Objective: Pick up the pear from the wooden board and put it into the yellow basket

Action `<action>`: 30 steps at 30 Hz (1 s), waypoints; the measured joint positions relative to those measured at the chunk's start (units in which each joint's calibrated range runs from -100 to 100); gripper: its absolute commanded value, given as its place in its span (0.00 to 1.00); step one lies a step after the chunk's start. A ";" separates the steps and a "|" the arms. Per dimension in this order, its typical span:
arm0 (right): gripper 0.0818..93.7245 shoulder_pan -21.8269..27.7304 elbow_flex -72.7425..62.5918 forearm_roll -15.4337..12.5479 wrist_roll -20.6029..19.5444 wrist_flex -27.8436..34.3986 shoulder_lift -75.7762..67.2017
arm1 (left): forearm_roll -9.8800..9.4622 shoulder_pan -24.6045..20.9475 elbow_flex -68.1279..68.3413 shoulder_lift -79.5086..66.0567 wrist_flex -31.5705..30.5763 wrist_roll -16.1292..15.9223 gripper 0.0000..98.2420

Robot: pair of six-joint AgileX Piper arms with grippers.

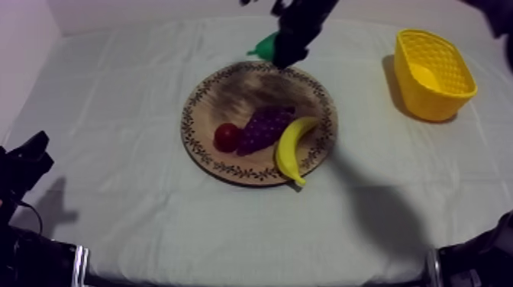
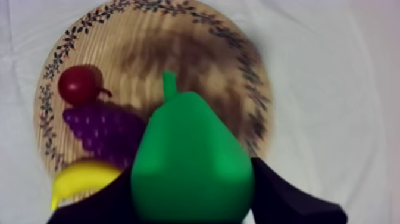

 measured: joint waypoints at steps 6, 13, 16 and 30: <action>0.34 5.35 1.73 -1.14 -1.60 2.70 -12.67 | 0.00 0.00 0.00 0.00 0.00 0.00 0.00; 0.35 13.56 0.27 -1.14 -4.54 5.04 -21.32 | 0.00 0.00 0.00 0.00 0.00 0.00 0.00; 0.36 17.53 0.14 -1.20 -5.64 4.87 -21.49 | 0.00 0.00 0.00 0.00 0.00 0.00 0.00; 0.38 31.25 8.03 1.21 -7.48 -3.69 -11.87 | 0.00 0.00 0.00 0.00 0.00 0.00 0.00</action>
